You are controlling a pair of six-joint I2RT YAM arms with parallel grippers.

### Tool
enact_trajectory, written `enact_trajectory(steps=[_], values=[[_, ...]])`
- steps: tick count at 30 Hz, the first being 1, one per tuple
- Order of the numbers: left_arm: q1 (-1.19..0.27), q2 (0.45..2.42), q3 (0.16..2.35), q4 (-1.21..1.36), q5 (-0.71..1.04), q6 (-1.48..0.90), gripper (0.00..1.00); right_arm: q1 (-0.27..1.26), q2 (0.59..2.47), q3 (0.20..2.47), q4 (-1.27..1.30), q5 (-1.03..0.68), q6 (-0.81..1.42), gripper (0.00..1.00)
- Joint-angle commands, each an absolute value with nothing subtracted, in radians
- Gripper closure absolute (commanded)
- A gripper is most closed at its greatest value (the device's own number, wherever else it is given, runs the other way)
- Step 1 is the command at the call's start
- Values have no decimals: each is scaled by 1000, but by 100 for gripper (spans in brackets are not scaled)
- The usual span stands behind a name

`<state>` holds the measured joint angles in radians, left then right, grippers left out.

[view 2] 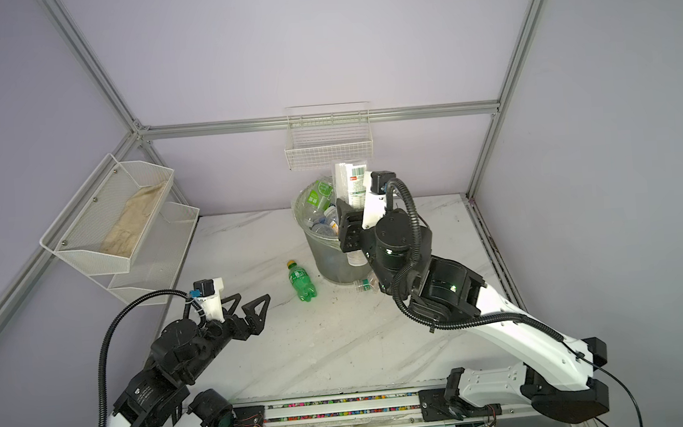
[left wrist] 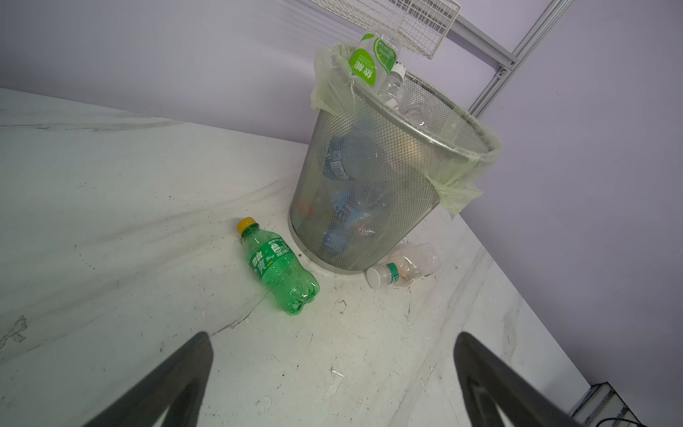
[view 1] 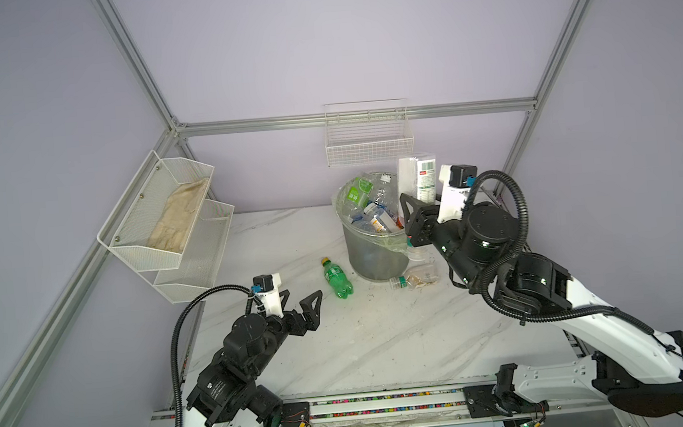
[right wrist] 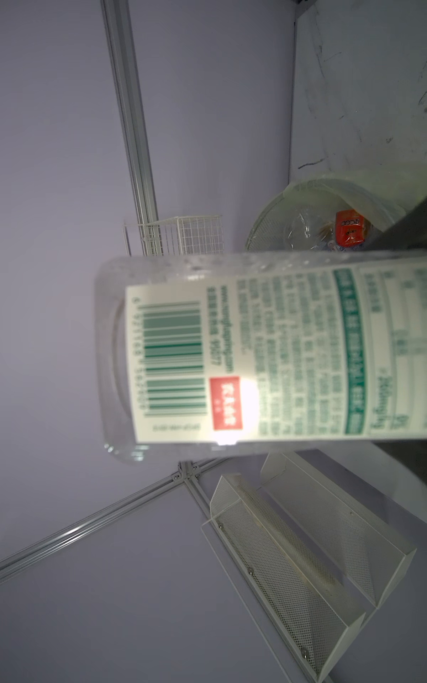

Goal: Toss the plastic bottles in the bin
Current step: 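Lift the red-label bottle with the right gripper and carry it over the bin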

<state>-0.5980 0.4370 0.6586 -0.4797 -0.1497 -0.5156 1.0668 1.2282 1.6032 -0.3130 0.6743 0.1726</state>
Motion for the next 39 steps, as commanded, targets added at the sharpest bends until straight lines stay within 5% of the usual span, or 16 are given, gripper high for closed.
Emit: enact_trajectory(steps=[1, 34, 37, 39], values=[[-604, 440, 620, -454, -137, -533, 0, 1056, 1267, 1668, -332, 699, 110, 71], [-604, 400, 604, -484, -137, -530, 0, 608, 1683, 1995, -396, 249, 211, 71], [-604, 399, 609, -487, -138, -531, 0, 567, 1727, 1977, -422, 198, 227, 61], [-604, 399, 612, -490, -138, -530, 0, 549, 1773, 1989, -467, 179, 221, 37]])
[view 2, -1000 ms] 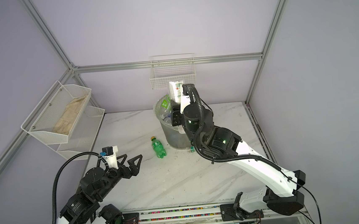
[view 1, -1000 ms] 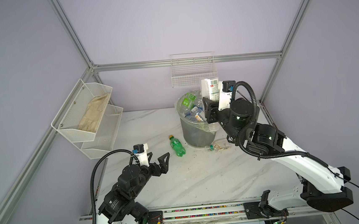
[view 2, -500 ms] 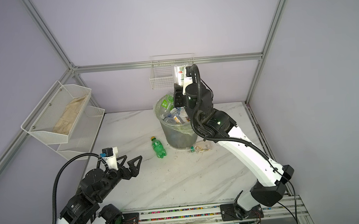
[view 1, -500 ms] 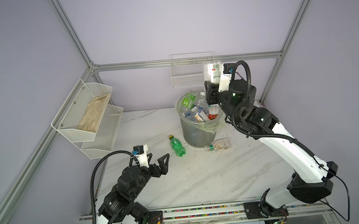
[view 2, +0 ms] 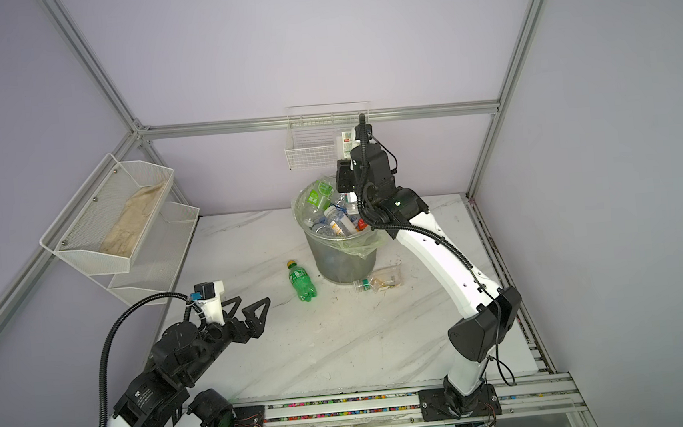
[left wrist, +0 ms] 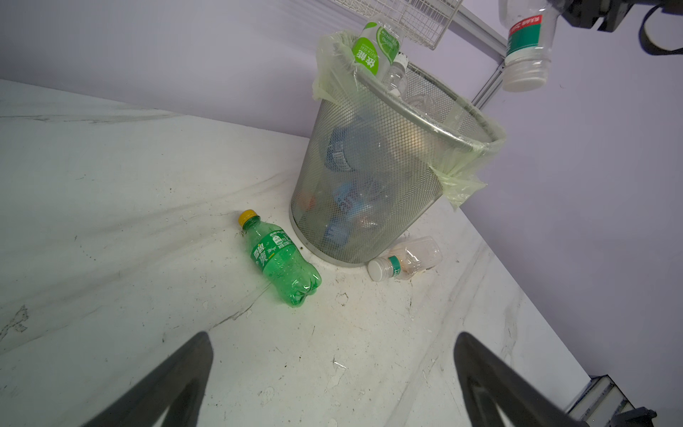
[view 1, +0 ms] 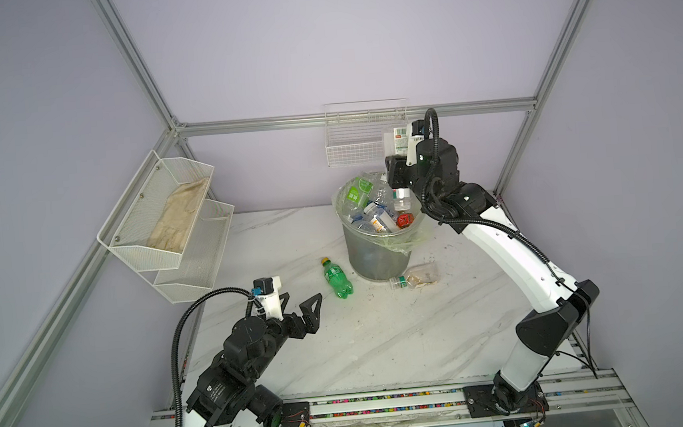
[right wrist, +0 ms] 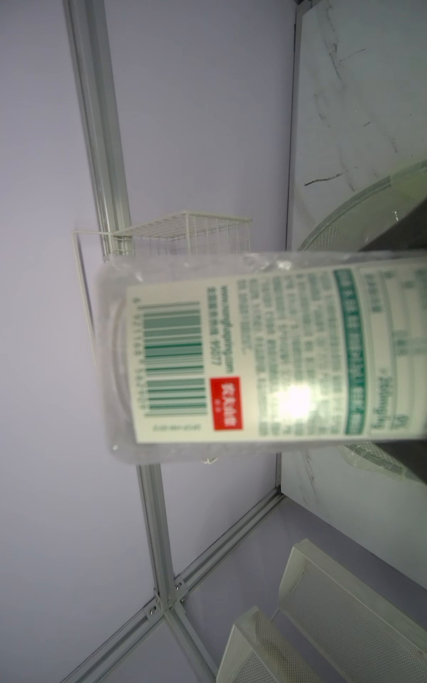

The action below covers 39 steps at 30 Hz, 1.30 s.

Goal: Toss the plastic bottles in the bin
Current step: 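Lift the red-label bottle with the right gripper and carry it over the bin, then open the right gripper above the bin to drop the red-label bottle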

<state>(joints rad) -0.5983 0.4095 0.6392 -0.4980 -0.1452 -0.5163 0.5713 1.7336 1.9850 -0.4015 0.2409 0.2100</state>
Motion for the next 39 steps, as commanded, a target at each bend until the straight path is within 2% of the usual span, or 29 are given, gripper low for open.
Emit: enact_trajectory(steps=[1, 3, 7, 15, 24, 34, 39], values=[[-605, 397, 614, -491, -137, -531, 0, 546, 1791, 2007, -499, 171, 219, 27], [-604, 396, 621, -502, -135, -529, 0, 552, 1806, 2082, -587, 177, 213, 3], [-603, 388, 629, -519, -145, -520, 0, 597, 1706, 2088, -543, 256, 181, 3], [-605, 430, 632, -508, -140, -530, 0, 597, 1610, 2059, -560, 236, 189, 3], [-604, 502, 629, -503, -144, -547, 0, 597, 1390, 1742, -454, 224, 231, 3], [-605, 715, 639, -428, -138, -597, 0, 597, 1160, 1414, -417, 227, 281, 3], [-603, 808, 645, -383, -182, -641, 0, 598, 1092, 1320, -447, 310, 318, 3]])
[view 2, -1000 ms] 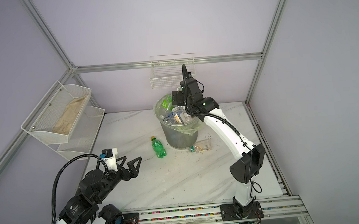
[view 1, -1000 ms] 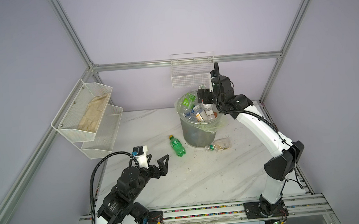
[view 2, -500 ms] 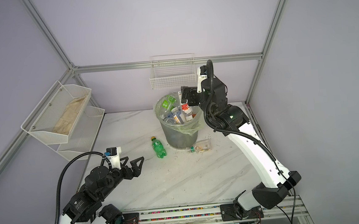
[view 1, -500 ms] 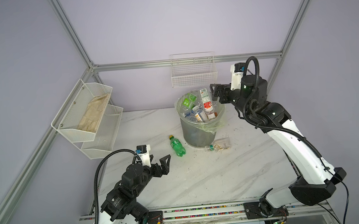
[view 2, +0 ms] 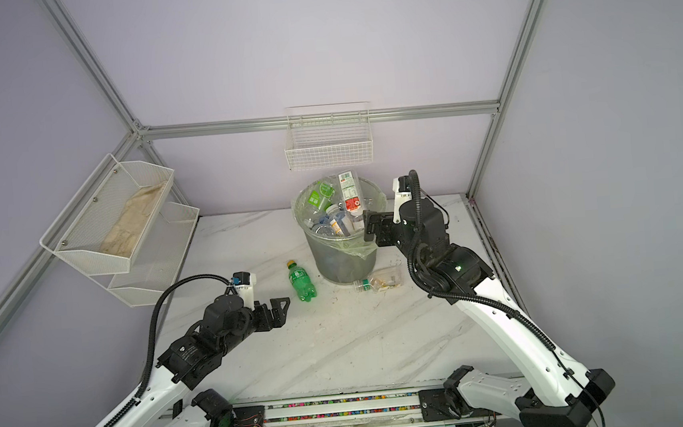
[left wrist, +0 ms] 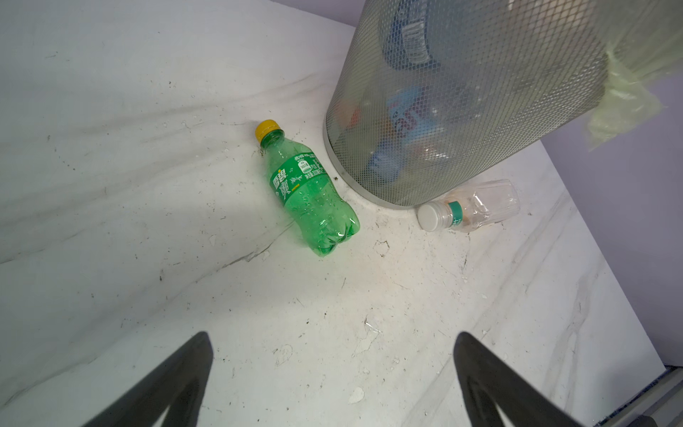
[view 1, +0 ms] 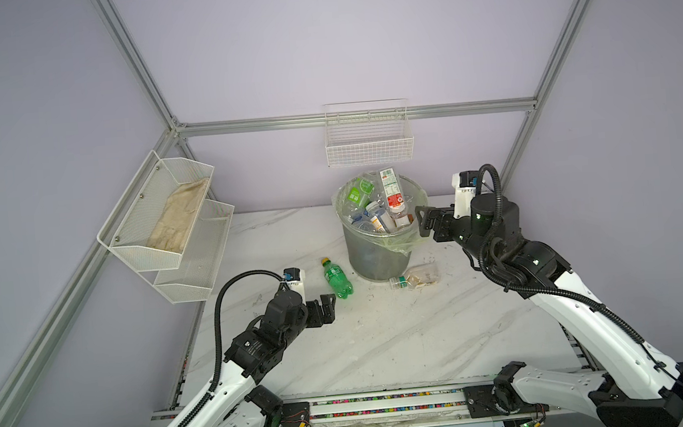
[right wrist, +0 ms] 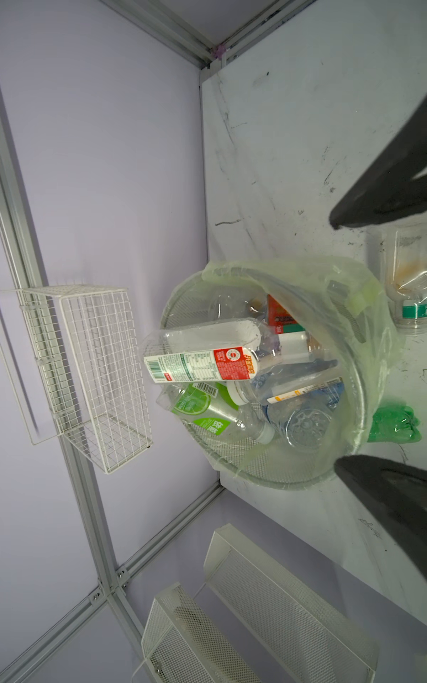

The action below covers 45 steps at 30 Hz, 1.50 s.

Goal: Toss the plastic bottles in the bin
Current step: 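Open the right gripper above the bin to drop the red-label bottle, then lower the left gripper onto the soda bottle while the right withdraws to the green-cap bottle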

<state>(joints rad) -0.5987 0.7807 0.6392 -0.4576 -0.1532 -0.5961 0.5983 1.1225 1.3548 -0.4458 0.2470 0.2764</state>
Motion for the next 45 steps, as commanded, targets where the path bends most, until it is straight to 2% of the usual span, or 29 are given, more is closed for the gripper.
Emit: enact_trajectory(steps=[1, 7, 18, 31, 45], values=[[-602, 825, 647, -374, -184, -647, 0, 598, 1078, 1304, -447, 328, 325, 3], [-594, 968, 702, -352, -167, -659, 0, 596, 1056, 1227, -454, 341, 364, 3], [-559, 1102, 758, -307, -122, -672, 0, 568, 1184, 1214, -538, 299, 473, 3], [-520, 1217, 805, -253, -87, -686, 0, 517, 1149, 1108, -540, 265, 579, 3], [-500, 1488, 975, -244, -50, -690, 2, 473, 1058, 986, -543, 258, 623, 2]])
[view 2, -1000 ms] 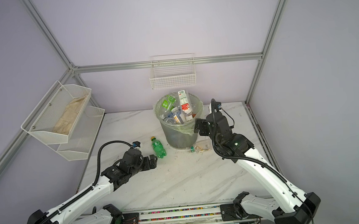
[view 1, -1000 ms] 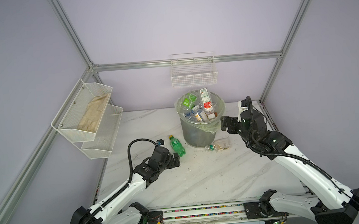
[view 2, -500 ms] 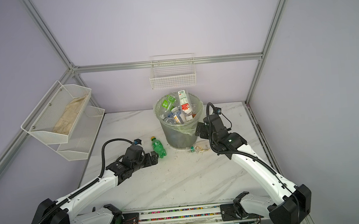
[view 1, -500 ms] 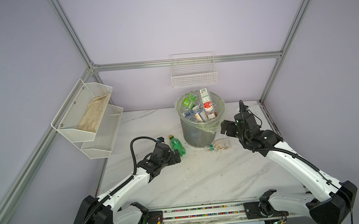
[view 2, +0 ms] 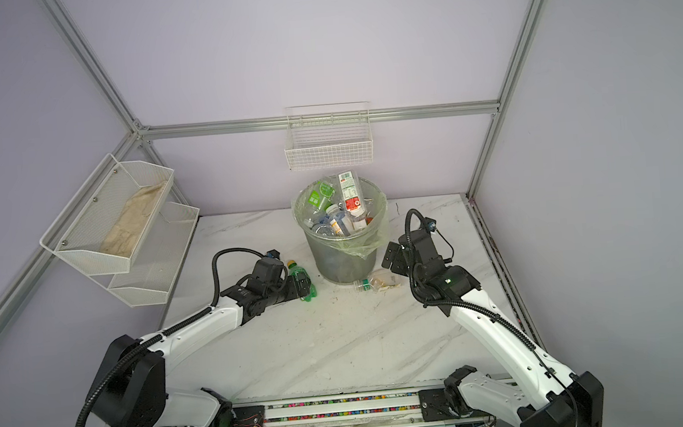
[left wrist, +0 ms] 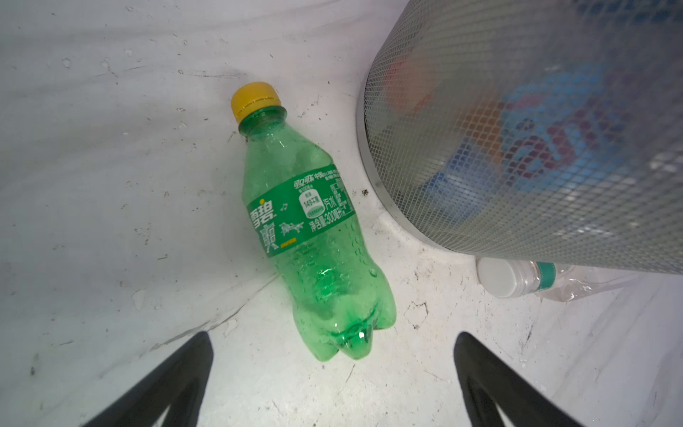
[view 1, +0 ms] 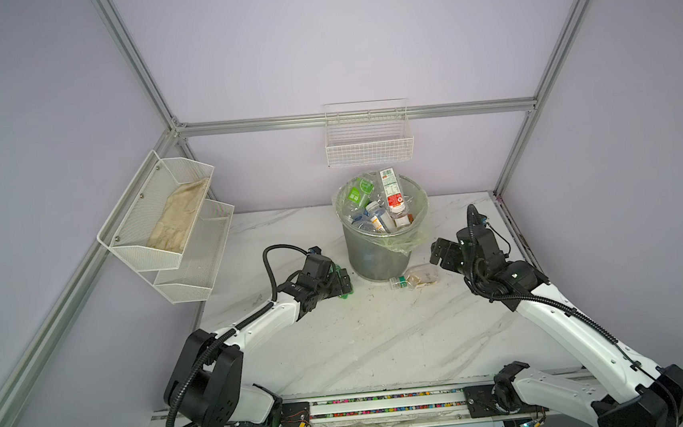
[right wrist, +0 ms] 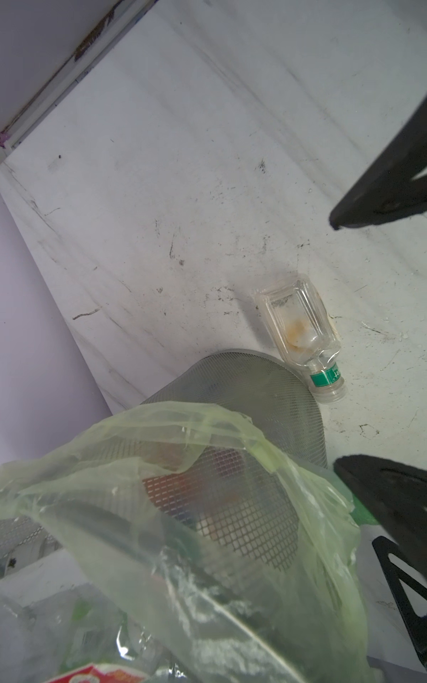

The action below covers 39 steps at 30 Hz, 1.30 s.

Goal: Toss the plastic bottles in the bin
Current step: 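Lower the left gripper onto the soda bottle while the right withdraws to the green-cap bottle, then close the left gripper around the green soda bottle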

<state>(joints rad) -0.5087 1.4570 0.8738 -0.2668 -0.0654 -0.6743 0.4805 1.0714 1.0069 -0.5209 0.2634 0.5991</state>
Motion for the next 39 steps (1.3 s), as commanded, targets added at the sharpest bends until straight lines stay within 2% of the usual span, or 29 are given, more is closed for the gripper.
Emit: enact_trajectory(steps=[1, 25, 27, 30, 33, 39], values=[[-499, 1504, 985, -244, -52, -690, 4, 471, 1054, 981, -543, 258, 623, 3], [-470, 1764, 1154, -300, -83, -657, 18, 443, 1037, 945, -537, 253, 592, 3], [-471, 1780, 1155, -304, -86, -651, 23, 440, 1039, 940, -535, 249, 589, 3], [-470, 1791, 1148, -317, -90, -648, 39, 439, 1039, 935, -535, 246, 589, 3], [-470, 1763, 1125, -321, -117, -646, 51, 439, 1031, 928, -535, 245, 589, 3], [-469, 1620, 1080, -318, -207, -625, 61, 436, 1019, 914, -528, 231, 589, 3]])
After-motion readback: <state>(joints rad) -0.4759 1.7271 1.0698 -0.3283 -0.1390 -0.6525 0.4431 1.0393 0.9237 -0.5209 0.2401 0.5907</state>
